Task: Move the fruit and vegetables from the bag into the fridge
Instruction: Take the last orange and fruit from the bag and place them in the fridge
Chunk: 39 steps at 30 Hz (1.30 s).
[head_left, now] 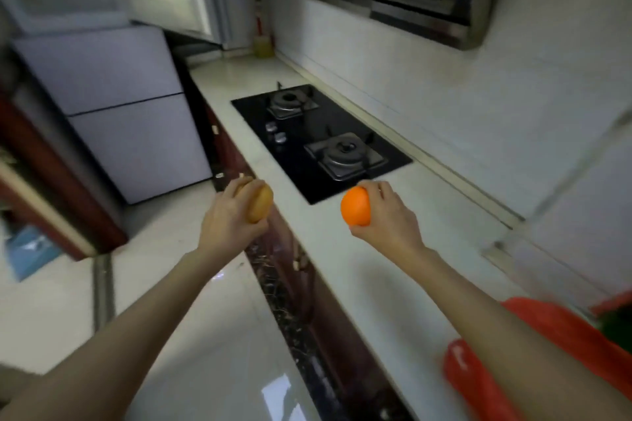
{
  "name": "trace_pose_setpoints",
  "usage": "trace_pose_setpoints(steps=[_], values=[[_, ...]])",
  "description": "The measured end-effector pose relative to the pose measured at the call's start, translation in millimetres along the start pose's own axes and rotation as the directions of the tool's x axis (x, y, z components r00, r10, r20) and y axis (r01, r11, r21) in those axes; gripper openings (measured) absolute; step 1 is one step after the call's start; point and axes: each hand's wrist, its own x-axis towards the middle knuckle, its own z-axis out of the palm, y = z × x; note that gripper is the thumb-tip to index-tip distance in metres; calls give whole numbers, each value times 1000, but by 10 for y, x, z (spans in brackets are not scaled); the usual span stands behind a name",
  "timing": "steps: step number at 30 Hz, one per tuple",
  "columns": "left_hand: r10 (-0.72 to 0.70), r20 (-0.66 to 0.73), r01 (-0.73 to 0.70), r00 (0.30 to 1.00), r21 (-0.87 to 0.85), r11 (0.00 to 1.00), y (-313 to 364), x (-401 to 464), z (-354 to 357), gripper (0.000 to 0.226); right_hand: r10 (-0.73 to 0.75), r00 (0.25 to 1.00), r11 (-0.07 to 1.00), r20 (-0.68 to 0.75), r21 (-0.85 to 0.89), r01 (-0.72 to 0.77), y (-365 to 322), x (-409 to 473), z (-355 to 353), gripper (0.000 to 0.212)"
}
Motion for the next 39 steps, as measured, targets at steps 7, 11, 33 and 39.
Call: trace_pose_setpoints(steps=[7, 11, 33, 39], values=[[-134, -152, 138, 979, 18, 990, -1161, 8, -864, 68, -287, 958, 954, -8, 86, 287, -1496, 692, 509, 72], [-178, -219, 189, 959, 31, 981, -1583, 162, -1233, 69, -400, 917, 912, -7, 100, 398, -2079, 1127, 623, 73], [-193, -476, 345, 858, 255, 904, -3392, 2754, -2636, 70, -629, 769, 736, -118, 230, 637, -3958, 4770, 971, 72], [-213, -466, 375, 859, 289, 881, -4024, 3424, -2761, 72, -703, 710, 698, -50, 141, 702, -4447, 5465, 1443, 70]])
